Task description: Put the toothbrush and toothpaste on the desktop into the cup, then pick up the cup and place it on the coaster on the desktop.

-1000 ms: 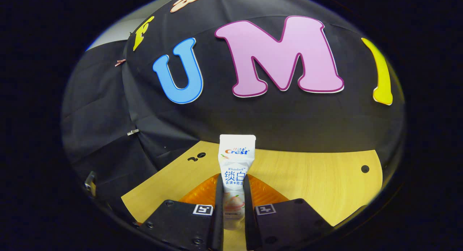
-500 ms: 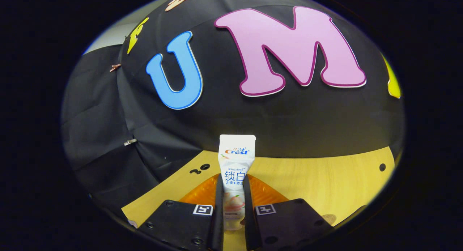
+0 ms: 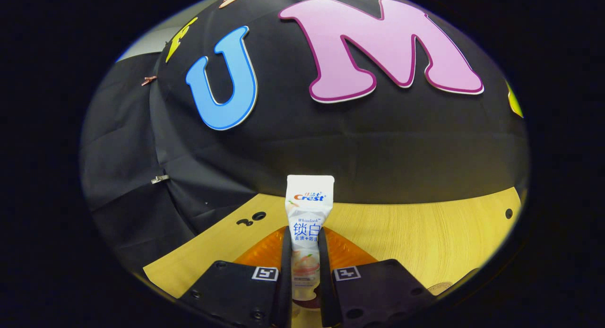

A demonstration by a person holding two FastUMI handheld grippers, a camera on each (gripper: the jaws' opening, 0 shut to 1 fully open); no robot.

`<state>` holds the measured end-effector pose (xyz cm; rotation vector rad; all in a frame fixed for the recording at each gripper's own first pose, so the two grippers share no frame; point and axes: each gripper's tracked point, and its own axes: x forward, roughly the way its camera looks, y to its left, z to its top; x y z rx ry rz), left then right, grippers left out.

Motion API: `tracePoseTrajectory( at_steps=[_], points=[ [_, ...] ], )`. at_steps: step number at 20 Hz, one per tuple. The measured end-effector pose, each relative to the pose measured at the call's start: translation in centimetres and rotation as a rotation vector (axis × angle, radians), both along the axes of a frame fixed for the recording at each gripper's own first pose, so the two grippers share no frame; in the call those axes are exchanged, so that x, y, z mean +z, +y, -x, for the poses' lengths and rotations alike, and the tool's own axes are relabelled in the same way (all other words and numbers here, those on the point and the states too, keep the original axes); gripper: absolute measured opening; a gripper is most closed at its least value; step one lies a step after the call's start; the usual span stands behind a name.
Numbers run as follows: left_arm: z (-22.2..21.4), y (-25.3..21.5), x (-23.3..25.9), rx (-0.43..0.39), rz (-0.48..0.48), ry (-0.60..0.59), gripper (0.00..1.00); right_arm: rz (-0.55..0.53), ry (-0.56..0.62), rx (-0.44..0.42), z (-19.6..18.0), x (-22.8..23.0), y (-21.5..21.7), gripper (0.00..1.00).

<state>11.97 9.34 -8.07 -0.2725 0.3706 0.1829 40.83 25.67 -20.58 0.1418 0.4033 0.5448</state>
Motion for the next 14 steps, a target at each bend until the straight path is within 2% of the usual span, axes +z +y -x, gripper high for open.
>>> tracePoseTrajectory(
  at_steps=[4, 9, 12, 13, 14],
  points=[
    [-0.3, -0.8, -0.2, -0.003, 0.027, -0.013, 0.06, 0.036, -0.037, 0.012, -0.2, -1.6, 0.3, 0.27],
    [-0.7, -2.3, -0.7, -0.047, 0.0, -0.001, 0.06, 0.05, -0.028, 0.01, 0.5, -3.8, -0.7, 0.29],
    [-0.9, -3.4, -1.4, -0.072, 0.006, 0.015, 0.06, 0.037, 0.007, 0.007, 1.1, -5.0, -1.4, 0.37],
    [-0.9, -3.7, -1.6, -0.077, 0.007, 0.016, 0.06, 0.021, 0.025, 0.012, 1.6, -5.0, -1.6, 0.48],
    [-1.1, -4.1, -1.6, -0.088, 0.01, 0.014, 0.06, 0.007, 0.032, 0.008, 1.9, -4.8, -1.8, 0.52]
  ],
)
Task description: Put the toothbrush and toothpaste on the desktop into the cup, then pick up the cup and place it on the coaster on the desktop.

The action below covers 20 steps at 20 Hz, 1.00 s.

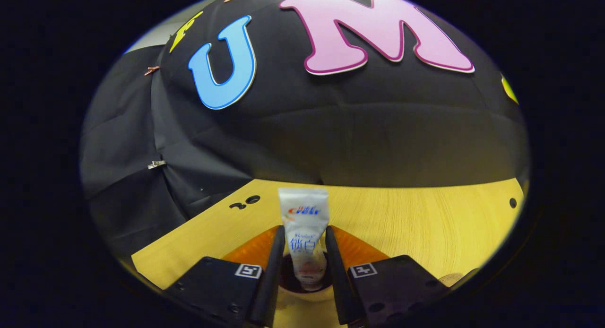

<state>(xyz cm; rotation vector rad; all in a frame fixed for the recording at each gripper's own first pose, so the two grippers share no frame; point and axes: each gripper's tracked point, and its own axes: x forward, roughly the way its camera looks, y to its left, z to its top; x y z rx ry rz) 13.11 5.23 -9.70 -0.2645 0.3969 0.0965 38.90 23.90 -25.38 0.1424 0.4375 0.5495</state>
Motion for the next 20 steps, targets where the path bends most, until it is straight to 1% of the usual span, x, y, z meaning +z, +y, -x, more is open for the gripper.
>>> tracePoseTrajectory(
  at_steps=[1, 2, 3, 4, 5, 6, 7, 10, 15, 20],
  points=[
    [-0.2, -0.4, -0.1, -0.008, 0.001, -0.004, 0.06, -0.01, -0.002, -0.004, 0.1, 0.4, -0.3, 0.62],
    [-0.4, -0.6, -0.1, -0.015, 0.002, -0.006, 0.06, -0.019, 0.001, -0.009, 0.5, 1.1, -0.7, 0.51],
    [-0.9, -0.9, -0.2, -0.019, 0.006, -0.013, 0.06, -0.031, 0.005, -0.008, 0.9, 1.7, -0.9, 0.63],
    [-1.5, -1.1, 0.1, -0.024, 0.013, -0.025, 0.06, -0.048, 0.011, -0.006, 1.1, 2.5, -1.2, 0.78],
    [-2.1, -1.4, 0.4, -0.028, 0.016, -0.042, 0.06, -0.06, 0.011, -0.007, 1.3, 3.2, -1.6, 0.86],
    [-2.8, -1.7, 0.9, -0.036, 0.017, -0.064, 0.06, -0.063, 0.005, -0.012, 1.5, 3.9, -2.2, 0.89],
    [-3.6, -2.0, 1.5, -0.043, 0.017, -0.085, 0.06, -0.057, -0.004, -0.019, 1.7, 4.6, -3.0, 0.98],
    [-6.2, -2.6, 3.2, -0.065, 0.009, -0.149, 0.06, -0.039, -0.033, -0.048, 2.3, 6.4, -6.0, 0.98],
    [-10.5, -3.4, 5.2, -0.089, 0.034, -0.253, 0.06, -0.056, -0.023, -0.116, 4.2, 8.5, -11.7, 0.98],
    [-15.8, -3.8, 7.1, -0.148, -0.027, -0.365, 0.06, 0.002, -0.04, -0.19, 5.8, 9.1, -18.2, 0.98]
  ],
)
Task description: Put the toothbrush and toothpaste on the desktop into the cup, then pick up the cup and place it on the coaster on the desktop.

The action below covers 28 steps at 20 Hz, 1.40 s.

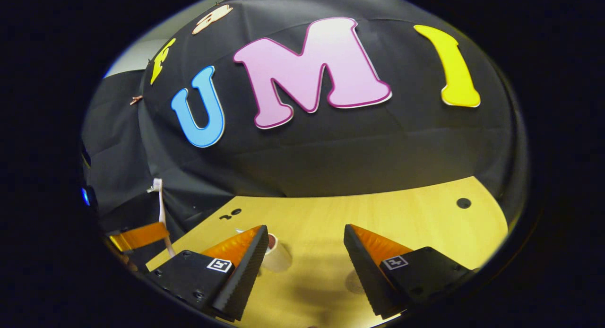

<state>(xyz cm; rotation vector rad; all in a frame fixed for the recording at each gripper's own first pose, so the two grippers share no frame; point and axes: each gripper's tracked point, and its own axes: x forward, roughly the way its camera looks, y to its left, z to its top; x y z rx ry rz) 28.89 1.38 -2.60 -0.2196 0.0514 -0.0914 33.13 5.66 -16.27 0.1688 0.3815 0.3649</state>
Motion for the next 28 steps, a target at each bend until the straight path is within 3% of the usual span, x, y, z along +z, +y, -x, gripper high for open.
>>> tracePoseTrajectory(
  at_steps=[9, 15, 20, 28],
  points=[
    [-9.4, -0.3, 1.0, -0.081, -0.068, -0.144, 0.06, 0.027, -0.017, -0.173, 1.3, 0.6, -8.4, 0.98],
    [-14.3, -0.3, -1.8, -0.211, -0.034, -0.184, 0.06, 0.025, 0.023, -0.259, 4.0, -2.0, -10.9, 0.98],
    [-15.7, -1.0, -4.2, -0.283, -0.02, -0.18, 0.06, 0.012, 0.055, -0.321, 5.4, -4.5, -11.7, 0.98],
    [-14.8, -0.3, -4.8, -0.289, -0.05, -0.217, 0.12, 0.056, 0.047, -0.335, 6.4, -5.2, -12.6, 0.98]
  ],
)
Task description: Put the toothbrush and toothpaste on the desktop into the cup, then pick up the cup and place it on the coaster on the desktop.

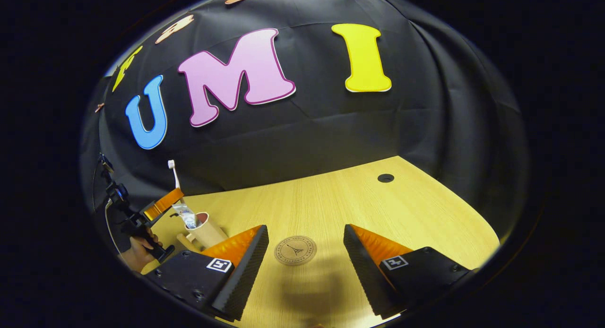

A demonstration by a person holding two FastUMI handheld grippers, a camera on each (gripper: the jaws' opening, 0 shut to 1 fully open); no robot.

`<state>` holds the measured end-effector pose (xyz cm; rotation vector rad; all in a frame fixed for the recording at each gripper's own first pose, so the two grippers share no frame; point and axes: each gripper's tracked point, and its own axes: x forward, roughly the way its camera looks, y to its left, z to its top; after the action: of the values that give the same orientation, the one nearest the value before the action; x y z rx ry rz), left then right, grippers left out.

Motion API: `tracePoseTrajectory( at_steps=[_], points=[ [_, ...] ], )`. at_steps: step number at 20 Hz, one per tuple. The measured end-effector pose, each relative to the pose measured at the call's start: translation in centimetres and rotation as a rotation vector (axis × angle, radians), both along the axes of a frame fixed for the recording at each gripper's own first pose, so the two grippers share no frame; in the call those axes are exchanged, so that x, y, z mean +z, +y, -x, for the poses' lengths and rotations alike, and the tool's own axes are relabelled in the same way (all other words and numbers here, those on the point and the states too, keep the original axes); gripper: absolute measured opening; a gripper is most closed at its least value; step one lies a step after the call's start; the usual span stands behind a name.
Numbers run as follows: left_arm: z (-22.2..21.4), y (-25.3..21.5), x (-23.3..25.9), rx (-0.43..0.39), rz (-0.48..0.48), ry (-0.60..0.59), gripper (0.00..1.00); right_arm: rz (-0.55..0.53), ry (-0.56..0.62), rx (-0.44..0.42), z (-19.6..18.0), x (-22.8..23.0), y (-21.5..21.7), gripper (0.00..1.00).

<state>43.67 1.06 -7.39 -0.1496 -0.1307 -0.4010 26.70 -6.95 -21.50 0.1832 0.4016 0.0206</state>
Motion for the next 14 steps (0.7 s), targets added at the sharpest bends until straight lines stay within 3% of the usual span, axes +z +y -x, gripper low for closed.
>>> tracePoseTrajectory(
  at_steps=[3, 4, 6, 7, 8, 9, 11, 14],
  points=[
    [0.4, -0.5, -0.9, -0.037, -0.001, 0.028, 0.21, -0.007, 0.015, -0.018, 0.2, -0.7, -0.5, 0.98],
    [0.5, -0.4, -0.9, -0.032, -0.008, 0.032, 0.19, -0.011, 0.017, -0.023, 0.3, -0.7, -0.6, 0.98],
    [1.0, 0.0, -0.6, -0.019, -0.027, 0.033, 0.42, -0.016, 0.015, -0.025, 0.4, -0.6, -0.8, 0.98],
    [1.5, 0.1, -0.3, -0.021, -0.028, 0.034, 0.47, -0.02, 0.014, -0.024, 0.4, -0.4, -0.9, 0.98],
    [2.0, 0.1, 0.0, -0.028, -0.03, 0.045, 0.61, -0.023, 0.012, -0.023, 0.5, -0.1, -1.0, 0.98],
    [2.4, 0.2, 0.1, -0.025, -0.041, 0.064, 0.63, -0.022, 0.008, -0.023, 0.4, 0.3, -1.2, 0.98],
    [3.5, 0.7, -0.1, -0.006, -0.087, 0.12, 0.95, -0.019, 0.003, -0.025, 0.6, 1.0, -2.1, 0.98],
    [5.4, 0.4, -0.7, -0.004, -0.161, 0.207, 0.97, -0.028, 0.008, -0.031, 1.0, 1.8, -3.5, 0.98]
  ],
)
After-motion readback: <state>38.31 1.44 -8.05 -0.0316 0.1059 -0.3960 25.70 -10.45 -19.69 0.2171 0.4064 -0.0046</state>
